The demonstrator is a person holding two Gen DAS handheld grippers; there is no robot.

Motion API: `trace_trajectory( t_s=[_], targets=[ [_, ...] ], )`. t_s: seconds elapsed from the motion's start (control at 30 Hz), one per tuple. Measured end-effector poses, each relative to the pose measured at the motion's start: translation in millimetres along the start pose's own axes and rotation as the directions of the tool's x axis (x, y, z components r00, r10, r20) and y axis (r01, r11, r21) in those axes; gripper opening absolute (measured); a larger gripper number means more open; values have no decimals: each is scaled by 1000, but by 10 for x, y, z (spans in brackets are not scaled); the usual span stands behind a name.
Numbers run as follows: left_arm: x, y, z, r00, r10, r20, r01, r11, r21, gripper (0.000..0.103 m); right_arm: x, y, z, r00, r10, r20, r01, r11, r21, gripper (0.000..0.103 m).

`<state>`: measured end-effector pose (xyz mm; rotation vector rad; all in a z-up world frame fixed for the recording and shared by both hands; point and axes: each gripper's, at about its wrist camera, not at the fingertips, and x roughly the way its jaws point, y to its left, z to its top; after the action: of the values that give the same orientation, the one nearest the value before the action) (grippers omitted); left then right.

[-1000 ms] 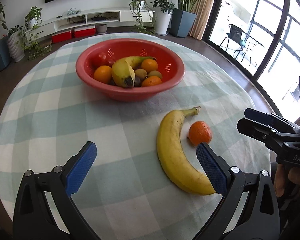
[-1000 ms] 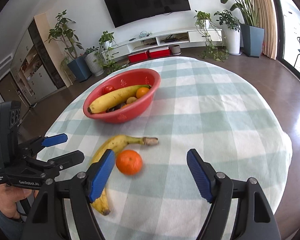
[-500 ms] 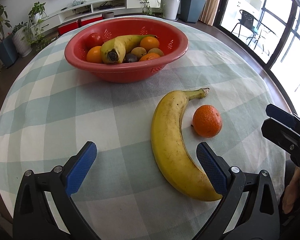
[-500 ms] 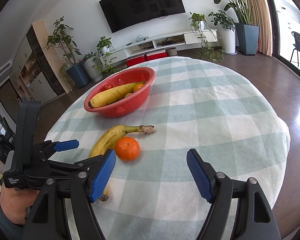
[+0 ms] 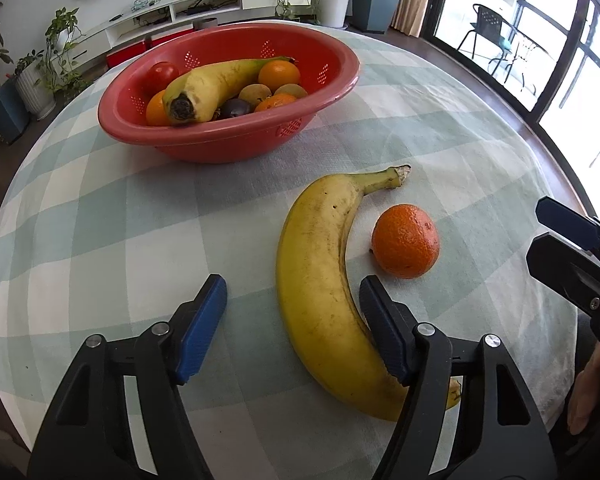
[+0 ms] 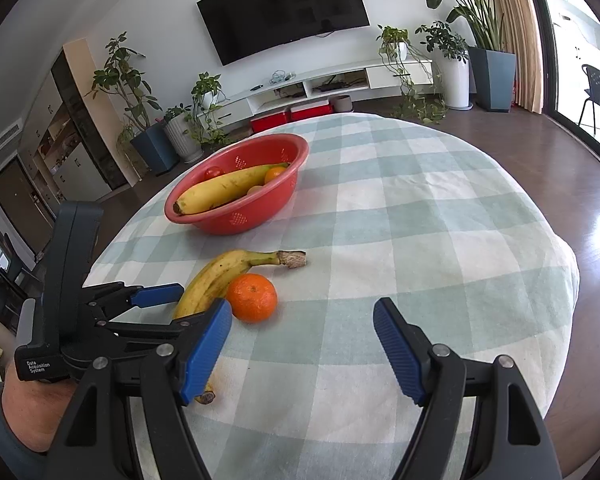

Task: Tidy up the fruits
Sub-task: 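Close the left tool around the banana while the right tool approaches the tangerine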

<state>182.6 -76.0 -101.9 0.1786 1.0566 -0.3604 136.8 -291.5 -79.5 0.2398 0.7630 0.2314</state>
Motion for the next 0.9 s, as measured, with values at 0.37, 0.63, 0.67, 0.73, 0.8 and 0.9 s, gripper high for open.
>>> trace_trajectory(
  t_s=[0.37, 0.63, 0.67, 0.73, 0.8, 0.9],
  targets=[
    [87, -108, 122, 1000, -1, -15, 1, 998, 56, 54, 7, 0, -5, 1000, -2, -4, 2, 1000, -3, 76],
    [80, -115, 139, 999, -32, -32, 36, 993, 115, 35, 23, 25, -18, 1000, -8, -12, 8, 1000, -23, 75],
    [71, -109, 129, 999, -32, -34, 36, 992, 123, 35, 25, 30, -21, 1000, -11, -14, 10, 1000, -27, 75],
    [51, -98, 104, 999, -30, -37, 34, 990, 137, 32, 36, 50, -20, 1000, -16, -17, 16, 999, -38, 75],
    [4, -68, 57, 999, -26, -33, 30, 989, 144, 32, 58, 74, -25, 999, -25, -21, 24, 998, -52, 75],
    [-45, 31, -21, 1000, -17, -18, 19, 991, 130, 32, 86, 114, -38, 999, -34, -28, 32, 997, -76, 73]
  ],
)
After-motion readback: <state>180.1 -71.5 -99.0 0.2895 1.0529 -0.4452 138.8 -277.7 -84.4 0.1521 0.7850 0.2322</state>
